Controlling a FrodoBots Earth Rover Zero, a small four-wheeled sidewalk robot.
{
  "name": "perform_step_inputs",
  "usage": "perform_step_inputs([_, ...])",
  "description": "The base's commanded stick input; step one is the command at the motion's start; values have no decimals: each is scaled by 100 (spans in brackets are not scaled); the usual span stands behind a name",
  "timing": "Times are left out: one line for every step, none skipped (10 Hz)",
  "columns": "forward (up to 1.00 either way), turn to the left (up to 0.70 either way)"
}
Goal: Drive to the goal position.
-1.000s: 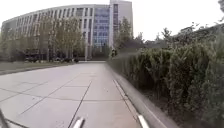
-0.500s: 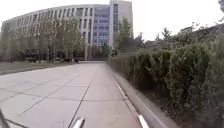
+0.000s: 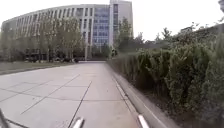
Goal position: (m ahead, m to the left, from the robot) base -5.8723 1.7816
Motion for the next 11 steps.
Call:
perform_step_inputs([2, 0])
perform_step_inputs([4, 0])
perform_step_inputs([4, 0])
perform_step_inputs([2, 0])
perform_step_inputs([0, 0])
perform_step_inputs([0, 0])
perform_step_inputs([0, 0])
perform_step_inputs([0, 0])
perform_step_inputs([0, 0])
perform_step_inputs([0, 0])
perform_step_inputs([0, 0])
